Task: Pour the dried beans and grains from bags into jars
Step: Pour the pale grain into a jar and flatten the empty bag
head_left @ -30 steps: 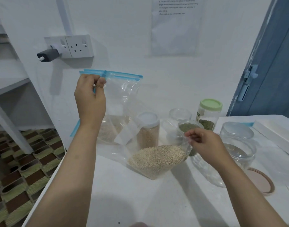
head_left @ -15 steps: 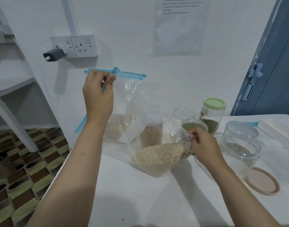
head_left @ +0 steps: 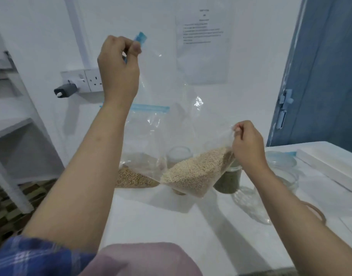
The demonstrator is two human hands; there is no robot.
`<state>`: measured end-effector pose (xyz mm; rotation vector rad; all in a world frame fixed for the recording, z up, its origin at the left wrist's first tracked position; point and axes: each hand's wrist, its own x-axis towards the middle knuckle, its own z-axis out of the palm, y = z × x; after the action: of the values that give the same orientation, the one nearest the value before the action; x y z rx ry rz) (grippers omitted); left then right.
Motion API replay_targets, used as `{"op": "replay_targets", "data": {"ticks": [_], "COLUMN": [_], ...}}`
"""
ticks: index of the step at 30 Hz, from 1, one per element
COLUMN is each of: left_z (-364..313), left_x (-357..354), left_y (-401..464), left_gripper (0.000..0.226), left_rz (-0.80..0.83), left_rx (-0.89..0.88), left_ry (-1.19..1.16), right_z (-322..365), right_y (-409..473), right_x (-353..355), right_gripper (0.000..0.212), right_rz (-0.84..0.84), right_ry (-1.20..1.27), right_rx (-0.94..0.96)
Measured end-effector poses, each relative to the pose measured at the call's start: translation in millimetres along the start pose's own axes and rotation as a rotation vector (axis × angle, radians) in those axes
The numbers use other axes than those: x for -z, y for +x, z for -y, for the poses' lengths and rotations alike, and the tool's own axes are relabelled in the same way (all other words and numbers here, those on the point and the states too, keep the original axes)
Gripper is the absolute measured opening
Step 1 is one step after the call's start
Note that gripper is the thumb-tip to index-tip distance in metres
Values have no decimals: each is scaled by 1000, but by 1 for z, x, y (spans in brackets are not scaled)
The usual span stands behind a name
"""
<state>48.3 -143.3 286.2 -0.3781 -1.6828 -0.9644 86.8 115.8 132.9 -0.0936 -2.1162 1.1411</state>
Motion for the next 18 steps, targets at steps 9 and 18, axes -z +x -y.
{"op": "replay_targets", "data": {"ticks": [9, 18], "left_z": [-36, -78], "left_x": [-20, -69], "left_y": [35, 22], "left_gripper": [17, 15], "left_rz": [-64, -80], "left_rx": [24, 11], "left_ry": [-82, -136], "right_z": [25, -11], "right_y": [69, 120], "right_x": [22, 63], "right_gripper": [22, 20], "right_rz": [-176, -236], "right_ry": [108, 206], "right_rx": [36, 81]}}
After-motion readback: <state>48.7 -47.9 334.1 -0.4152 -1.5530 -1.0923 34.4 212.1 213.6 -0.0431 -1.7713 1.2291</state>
